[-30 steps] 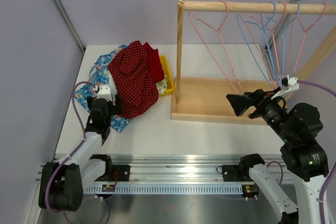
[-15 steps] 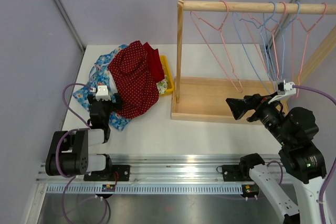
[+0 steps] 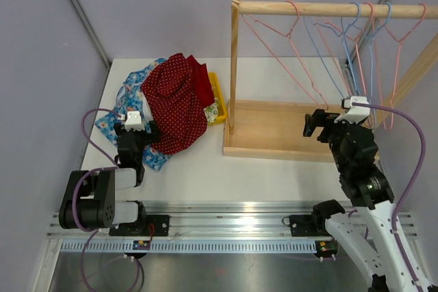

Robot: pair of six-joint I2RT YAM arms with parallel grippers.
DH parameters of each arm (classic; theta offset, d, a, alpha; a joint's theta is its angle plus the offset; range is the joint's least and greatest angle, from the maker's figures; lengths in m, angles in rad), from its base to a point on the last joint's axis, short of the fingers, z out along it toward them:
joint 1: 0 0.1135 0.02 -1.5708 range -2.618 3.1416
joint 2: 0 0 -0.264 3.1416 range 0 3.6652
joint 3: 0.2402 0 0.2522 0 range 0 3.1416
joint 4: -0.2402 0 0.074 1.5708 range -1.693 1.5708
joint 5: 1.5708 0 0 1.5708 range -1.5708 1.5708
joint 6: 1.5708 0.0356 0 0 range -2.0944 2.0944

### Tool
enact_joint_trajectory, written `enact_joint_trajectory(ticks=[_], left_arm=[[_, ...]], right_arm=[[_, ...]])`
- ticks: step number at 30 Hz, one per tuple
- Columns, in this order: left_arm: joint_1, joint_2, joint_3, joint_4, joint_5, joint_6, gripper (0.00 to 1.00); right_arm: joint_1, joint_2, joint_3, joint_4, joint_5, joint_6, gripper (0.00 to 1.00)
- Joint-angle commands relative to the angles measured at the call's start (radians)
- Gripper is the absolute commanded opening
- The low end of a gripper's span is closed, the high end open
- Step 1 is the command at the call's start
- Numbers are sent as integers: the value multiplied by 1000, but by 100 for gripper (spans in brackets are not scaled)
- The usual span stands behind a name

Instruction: Remove the skirt from the hanger

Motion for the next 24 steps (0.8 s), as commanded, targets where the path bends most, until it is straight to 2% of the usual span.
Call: enact_joint_trajectory(ticks=[1,4,7,8,9,12,15,17,21,24], left_arm=[[-4,4,16,113,-26,-8,99],[-4,4,16,113,-24,-8,99],[-2,4,18,113,-26,-8,99],[-2,4,16,114,-24,-12,99],[-2,4,18,113,-24,-9,99],[-4,5,18,113,-26,-10,99],[-4,4,16,113,-24,-8,99],[-4,4,15,114,-24,-12,99],[-4,4,16,113,-26,-9,99],[-4,4,18,113,-26,-9,99]], right_arm=[[7,15,-133,223,95,-25,99],[5,65,-287,381,143,-13,99],[7,191,-442,672,238,-59,99],[7,232,-461,798,266,-66,99],[4,325,-465,837,305,-94,100],[1,455,-467,1006,336,-114,99],[-31,622,-482,1127,226,-158,100],[-55,666,-496,1234,226,-152,99],[-120,739,-513,1317,159,-175,99],[-215,783,-530,1395,25,-155,98]])
